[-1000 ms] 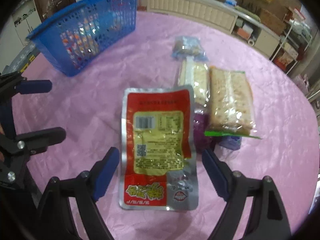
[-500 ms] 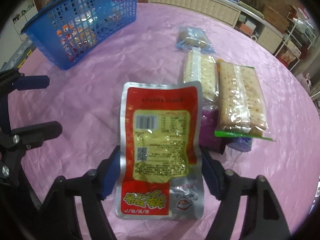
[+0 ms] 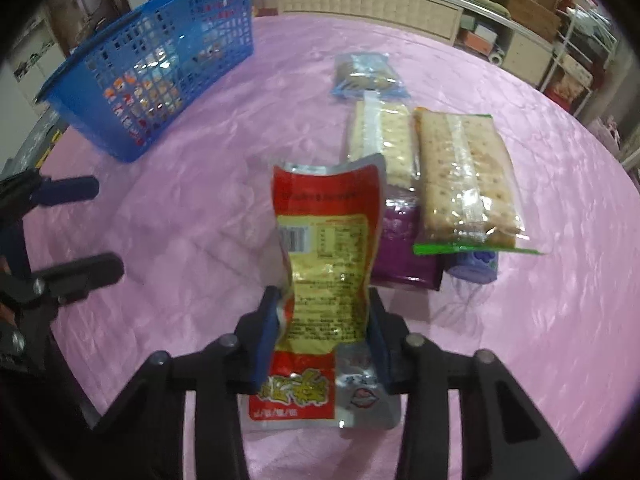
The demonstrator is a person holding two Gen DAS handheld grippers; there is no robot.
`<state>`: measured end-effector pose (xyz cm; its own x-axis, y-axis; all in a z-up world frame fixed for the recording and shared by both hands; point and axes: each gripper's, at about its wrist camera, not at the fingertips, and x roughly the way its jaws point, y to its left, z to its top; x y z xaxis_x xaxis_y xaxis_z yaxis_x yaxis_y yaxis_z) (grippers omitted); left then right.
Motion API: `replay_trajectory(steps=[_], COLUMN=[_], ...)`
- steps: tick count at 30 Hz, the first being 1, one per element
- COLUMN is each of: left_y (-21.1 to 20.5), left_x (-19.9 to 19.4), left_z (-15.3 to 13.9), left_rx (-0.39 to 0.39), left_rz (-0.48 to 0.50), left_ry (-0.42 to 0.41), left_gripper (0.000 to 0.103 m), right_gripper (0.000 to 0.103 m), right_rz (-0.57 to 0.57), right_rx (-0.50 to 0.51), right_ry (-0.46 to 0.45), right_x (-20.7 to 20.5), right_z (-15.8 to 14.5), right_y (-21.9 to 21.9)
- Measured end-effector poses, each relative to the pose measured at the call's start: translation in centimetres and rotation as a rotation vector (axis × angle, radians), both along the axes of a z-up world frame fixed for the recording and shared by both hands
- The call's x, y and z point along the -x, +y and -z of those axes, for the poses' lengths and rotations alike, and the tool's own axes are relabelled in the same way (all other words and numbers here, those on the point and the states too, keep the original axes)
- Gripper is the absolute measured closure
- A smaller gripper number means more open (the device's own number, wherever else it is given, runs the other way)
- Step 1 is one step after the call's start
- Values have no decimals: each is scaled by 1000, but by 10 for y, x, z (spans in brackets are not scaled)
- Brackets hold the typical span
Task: Organize snacks
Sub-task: 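Hold the red packet in the right gripper while the left gripper grasps the green-strip cracker pack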
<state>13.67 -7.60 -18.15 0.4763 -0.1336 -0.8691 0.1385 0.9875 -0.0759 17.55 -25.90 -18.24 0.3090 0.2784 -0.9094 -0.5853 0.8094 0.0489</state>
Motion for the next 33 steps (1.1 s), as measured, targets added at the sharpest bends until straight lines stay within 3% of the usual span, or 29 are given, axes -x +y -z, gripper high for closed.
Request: replay_trajectory(steps=[3,8,13,15,17,24,33], left_y=[1,0,-6,-8,-11,-20,-41], left_x=[-2,0,3,4,4,-2,-33], left_z=[0,-3,-5,-8,-13,-27,-46], left_rx=[12,18,15,15,6,-6,21], left_rz=[-9,-2,7,16,26,54,77], left_ry=[-2,-8,-13,-21,-33,-62,-80], left_gripper=[21,21,21,21,21,21,21], right_gripper=[58,58,59,64,65,65,65], right_rz=[14,-4,10,41,78,123,203], right_rx=[3,53,49,20,-38,-96,-104], right_ry=[27,-24,-17,-18,-9,-46,-113], right_x=[-7,-7,-10,-8,-7,-1,-9], right_z=[-2,2,1,-1,-7,-32,-61], right_y=[2,12,15,9,-1,-28,-61])
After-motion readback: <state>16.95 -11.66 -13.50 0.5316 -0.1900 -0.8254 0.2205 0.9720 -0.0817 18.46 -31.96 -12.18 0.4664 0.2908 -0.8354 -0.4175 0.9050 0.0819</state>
